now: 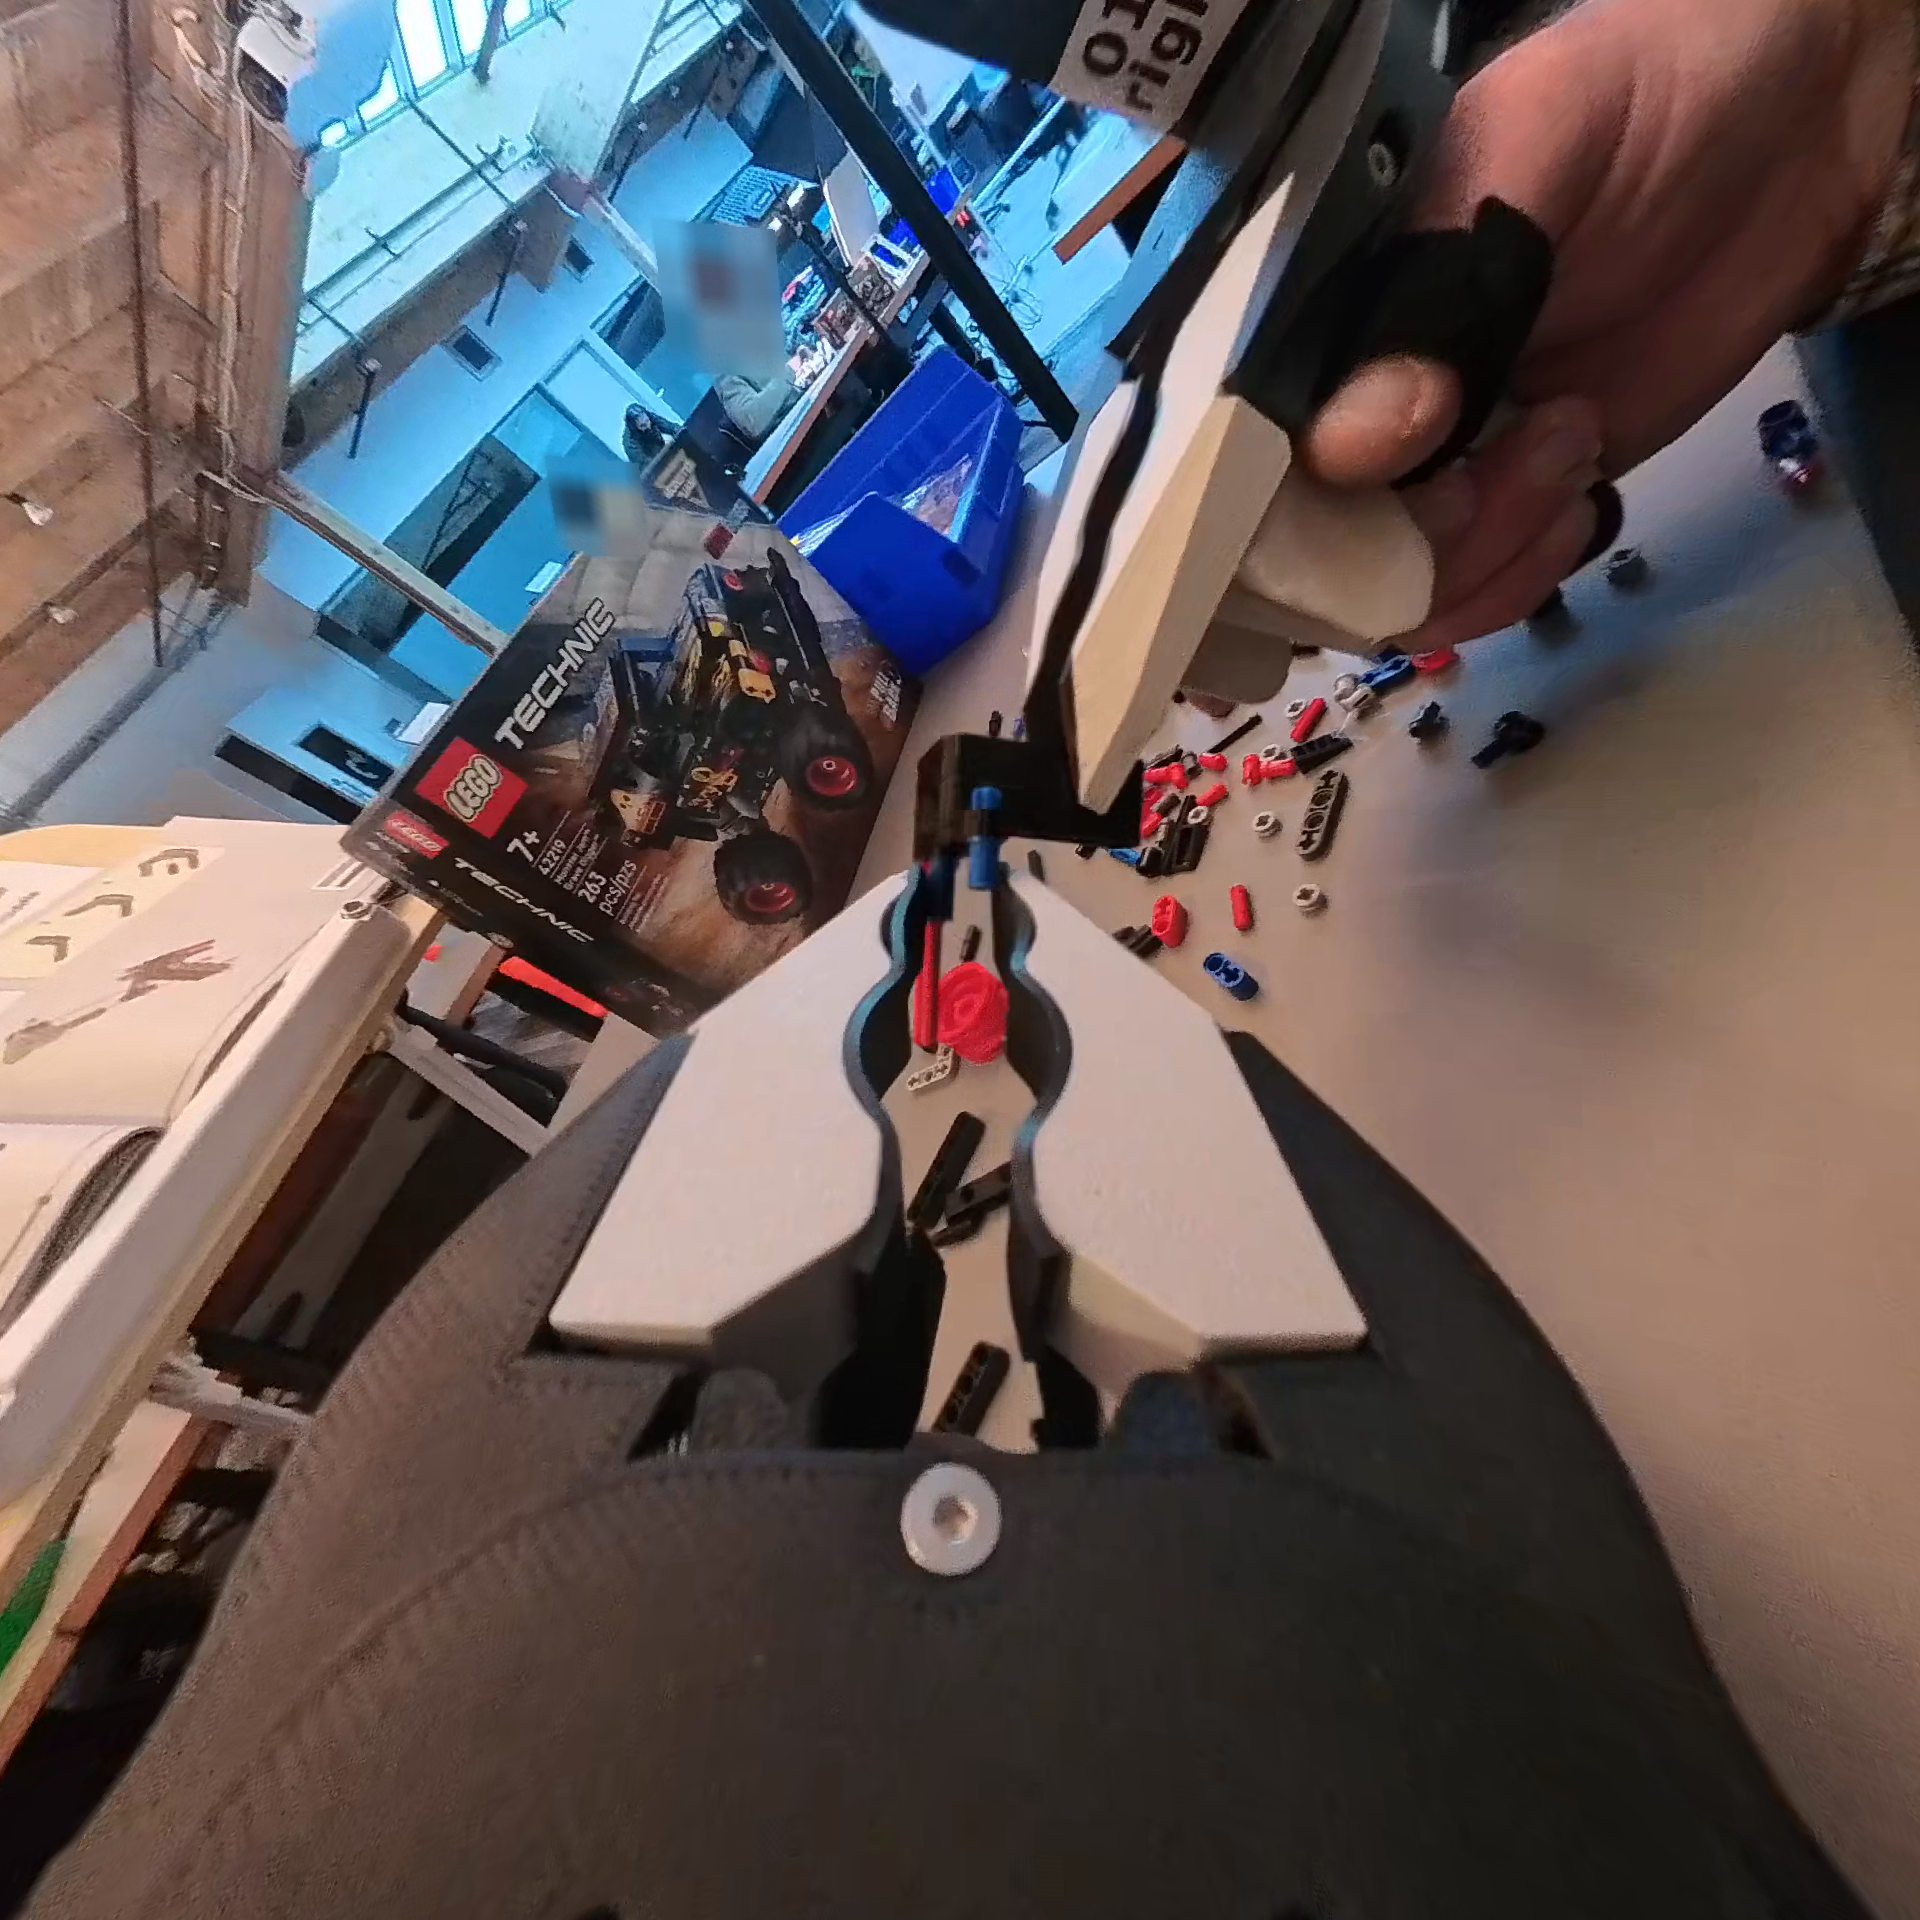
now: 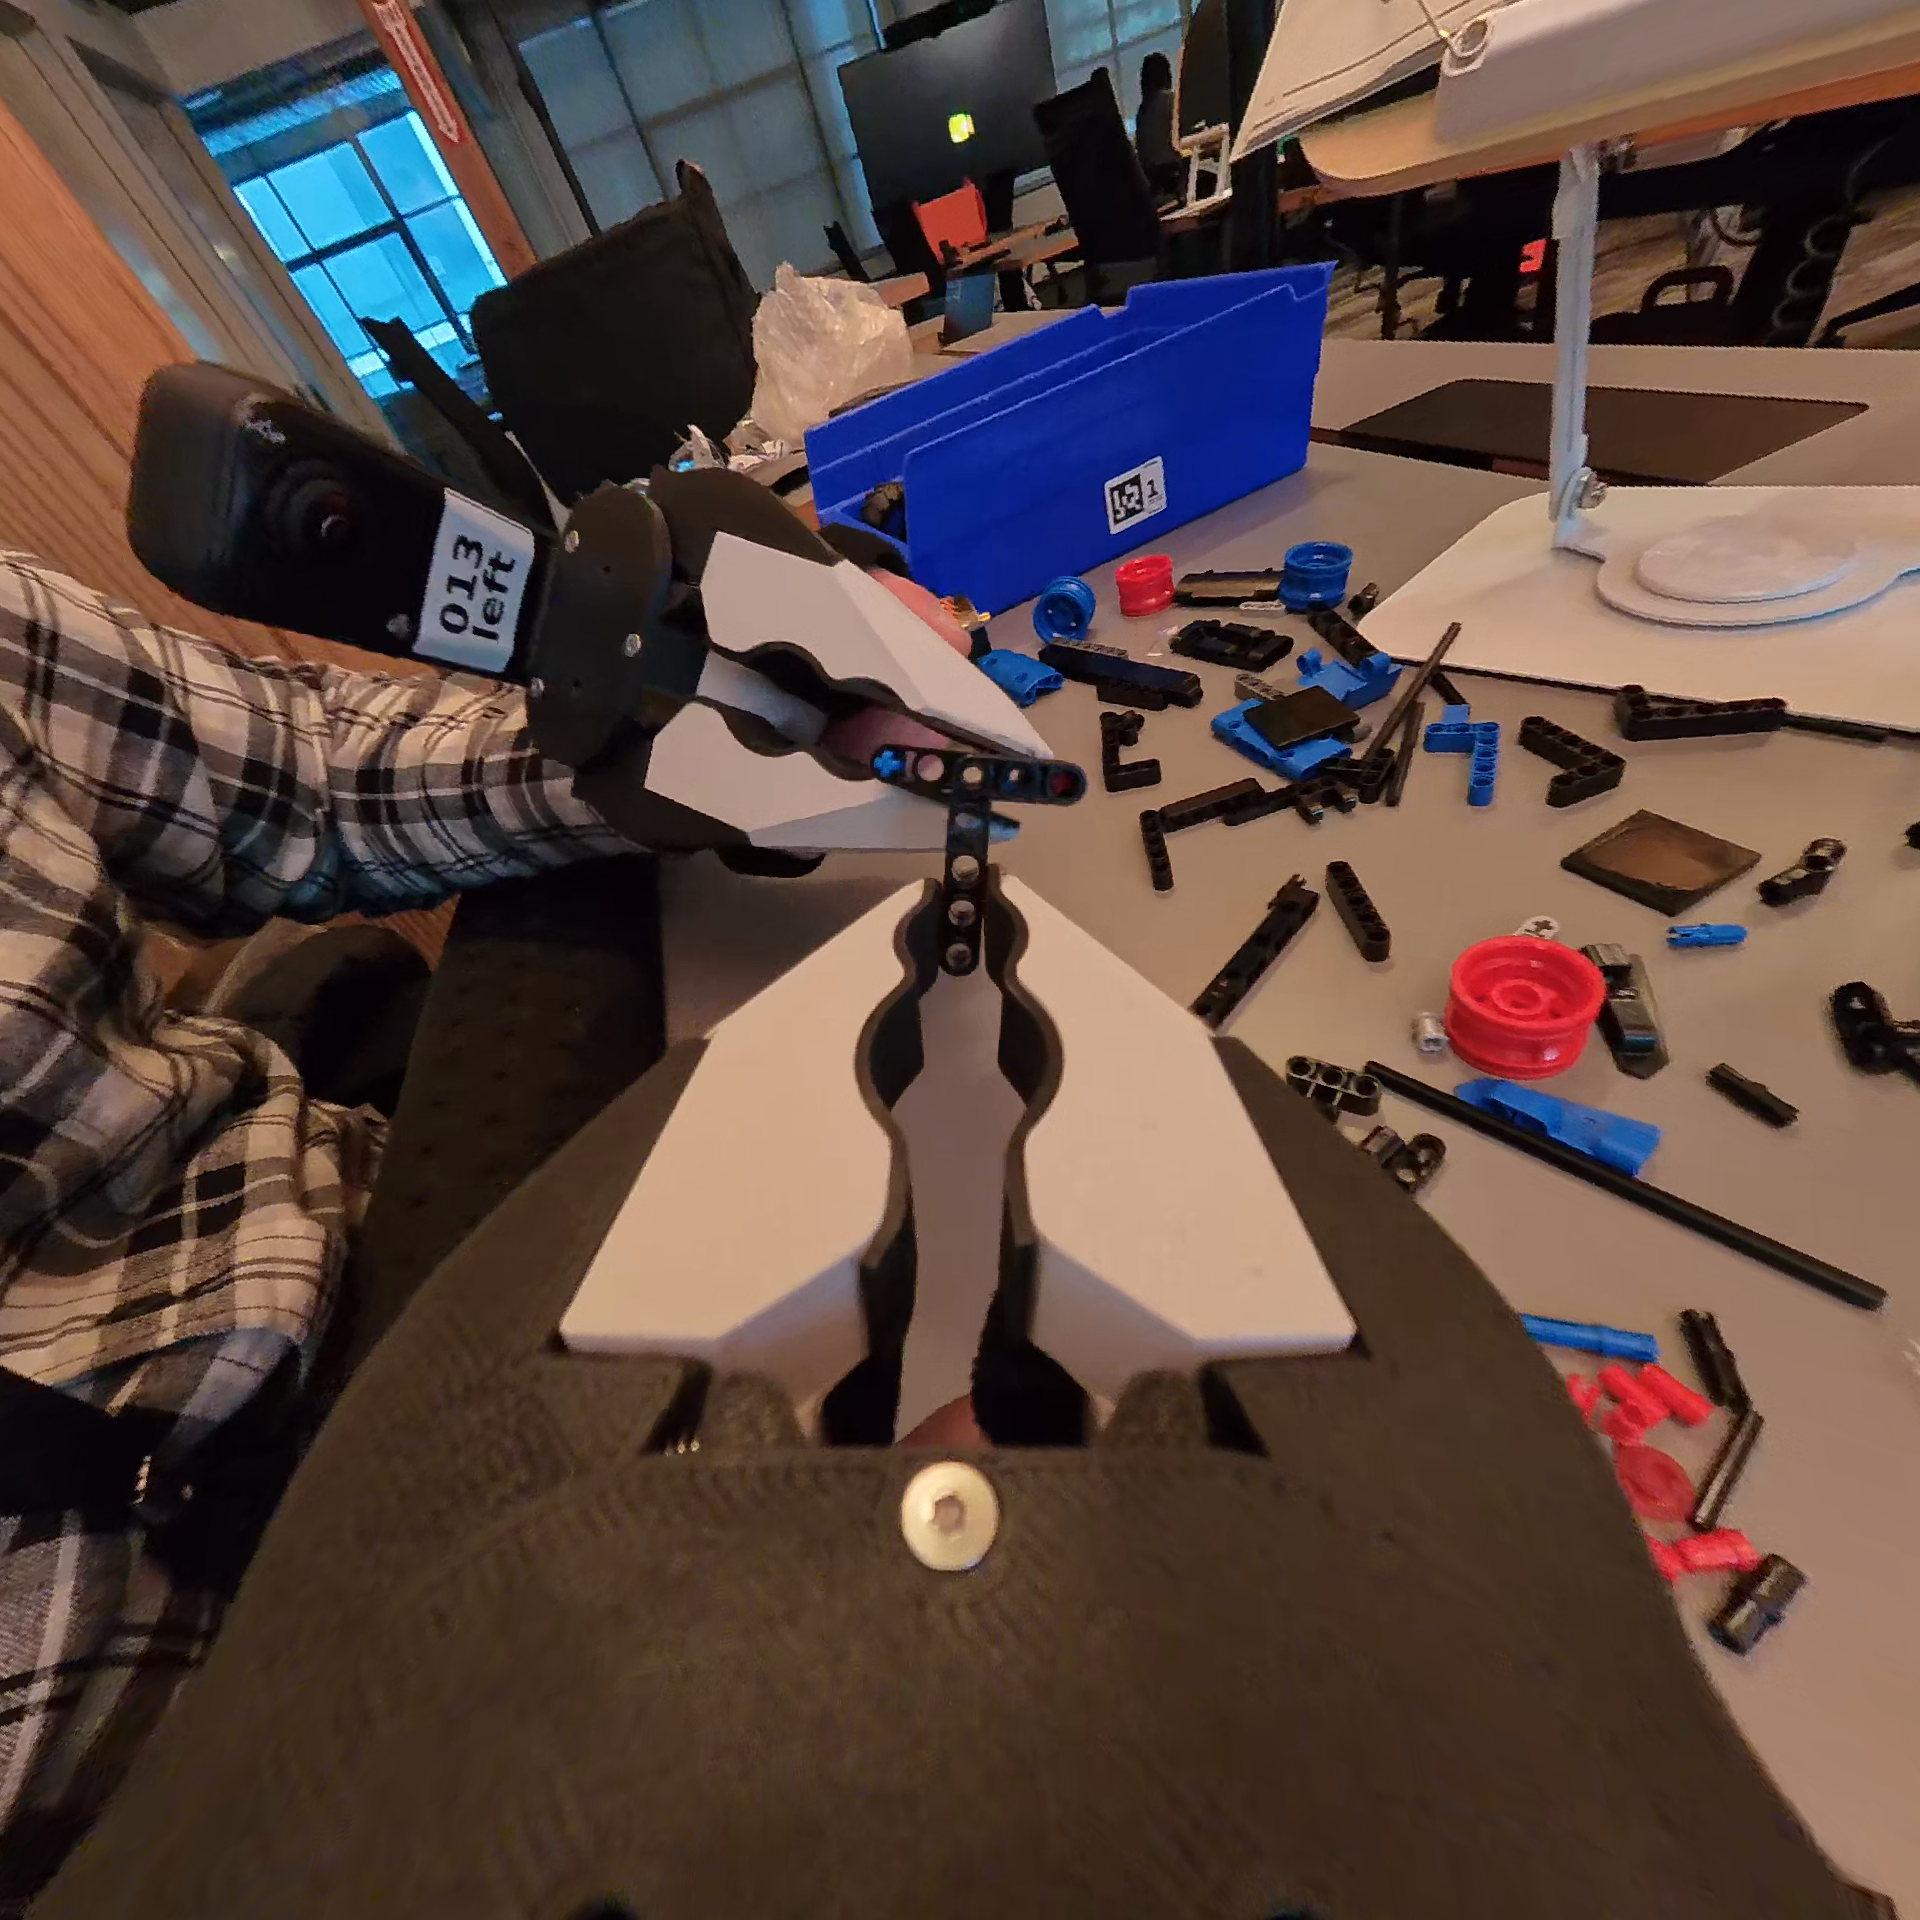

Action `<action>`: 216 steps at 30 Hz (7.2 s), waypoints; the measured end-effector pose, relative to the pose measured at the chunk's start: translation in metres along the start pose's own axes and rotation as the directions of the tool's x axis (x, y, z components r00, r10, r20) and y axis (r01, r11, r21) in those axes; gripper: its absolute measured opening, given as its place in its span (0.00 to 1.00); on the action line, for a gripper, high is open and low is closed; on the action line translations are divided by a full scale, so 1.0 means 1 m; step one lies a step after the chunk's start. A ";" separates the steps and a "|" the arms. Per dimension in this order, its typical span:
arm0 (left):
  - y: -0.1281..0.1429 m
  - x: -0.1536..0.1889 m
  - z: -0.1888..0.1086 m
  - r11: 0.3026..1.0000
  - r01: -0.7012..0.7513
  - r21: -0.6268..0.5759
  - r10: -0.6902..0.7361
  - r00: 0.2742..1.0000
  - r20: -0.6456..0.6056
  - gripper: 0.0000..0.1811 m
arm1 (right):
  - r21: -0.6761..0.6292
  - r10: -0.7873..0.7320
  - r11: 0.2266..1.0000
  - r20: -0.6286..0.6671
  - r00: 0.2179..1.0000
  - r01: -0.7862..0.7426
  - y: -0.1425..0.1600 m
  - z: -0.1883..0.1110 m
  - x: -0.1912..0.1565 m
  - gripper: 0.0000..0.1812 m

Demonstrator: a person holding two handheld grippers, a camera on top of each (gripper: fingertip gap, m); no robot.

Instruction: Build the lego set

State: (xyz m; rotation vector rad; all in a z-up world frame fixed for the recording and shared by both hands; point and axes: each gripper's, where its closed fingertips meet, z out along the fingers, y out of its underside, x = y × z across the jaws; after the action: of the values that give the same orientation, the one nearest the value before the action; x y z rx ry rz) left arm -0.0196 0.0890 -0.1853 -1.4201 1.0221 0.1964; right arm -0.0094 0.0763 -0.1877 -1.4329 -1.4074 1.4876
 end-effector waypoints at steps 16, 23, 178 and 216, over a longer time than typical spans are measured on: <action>0.000 0.021 -0.001 0.991 0.130 0.008 -0.126 0.973 -0.191 0.18 | -0.131 -0.198 0.973 -0.054 0.979 0.189 0.018 0.007 0.000 0.02; -0.002 0.019 -0.007 0.981 0.191 0.019 -0.181 0.955 -0.233 0.25 | -0.168 -0.291 0.948 -0.111 0.950 0.271 0.020 0.007 0.007 0.02; -0.017 -0.019 -0.004 0.986 0.160 0.038 -0.161 0.987 0.001 0.17 | 0.203 0.270 0.930 0.187 0.945 -0.306 -0.056 0.009 0.004 0.01; -0.022 -0.013 -0.010 0.966 -0.251 -0.070 0.257 0.960 0.108 0.00 | 0.211 0.301 0.920 0.156 0.941 -0.329 -0.039 0.010 -0.012 0.01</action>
State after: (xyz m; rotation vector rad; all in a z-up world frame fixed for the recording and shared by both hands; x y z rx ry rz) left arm -0.0171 0.0814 -0.1590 -1.3083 1.1076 0.4939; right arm -0.0249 0.0718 -0.1487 -1.4890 -1.0550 1.9031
